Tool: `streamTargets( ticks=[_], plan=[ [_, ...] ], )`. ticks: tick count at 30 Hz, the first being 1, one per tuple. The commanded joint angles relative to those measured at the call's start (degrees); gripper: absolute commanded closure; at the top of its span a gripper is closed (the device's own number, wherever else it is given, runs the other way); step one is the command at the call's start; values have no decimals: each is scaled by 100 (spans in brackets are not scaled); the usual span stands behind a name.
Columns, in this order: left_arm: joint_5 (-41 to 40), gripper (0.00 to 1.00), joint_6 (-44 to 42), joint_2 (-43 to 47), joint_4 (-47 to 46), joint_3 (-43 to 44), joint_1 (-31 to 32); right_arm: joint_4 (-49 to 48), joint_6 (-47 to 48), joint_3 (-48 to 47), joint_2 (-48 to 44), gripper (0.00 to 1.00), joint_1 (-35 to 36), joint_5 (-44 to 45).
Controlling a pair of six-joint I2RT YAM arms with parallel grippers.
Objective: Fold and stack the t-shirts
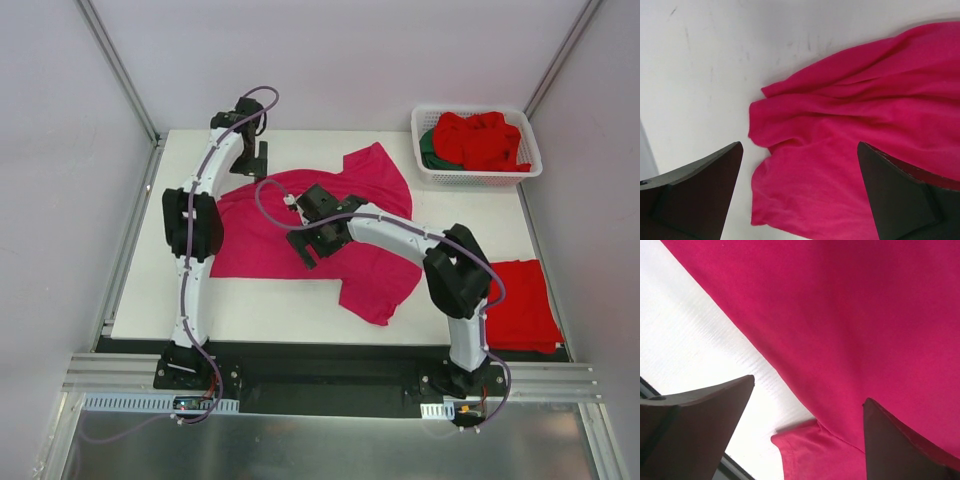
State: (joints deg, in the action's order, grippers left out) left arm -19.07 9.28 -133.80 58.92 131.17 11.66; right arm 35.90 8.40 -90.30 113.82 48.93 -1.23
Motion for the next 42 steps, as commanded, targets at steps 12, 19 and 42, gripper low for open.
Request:
streamTargets(
  ticks=[12,19,42],
  plan=[
    [449,2,-356,-613,-170,383,38,-1269,487,250,-229,4,363,-1017],
    [422,2,-383,-454,-214,330,29,-989,574,-268,456,4,346,-2037],
    [-96,2,-611,-858,-196,181,29,-698,566,-313,686,4,319,-3102]
  ],
)
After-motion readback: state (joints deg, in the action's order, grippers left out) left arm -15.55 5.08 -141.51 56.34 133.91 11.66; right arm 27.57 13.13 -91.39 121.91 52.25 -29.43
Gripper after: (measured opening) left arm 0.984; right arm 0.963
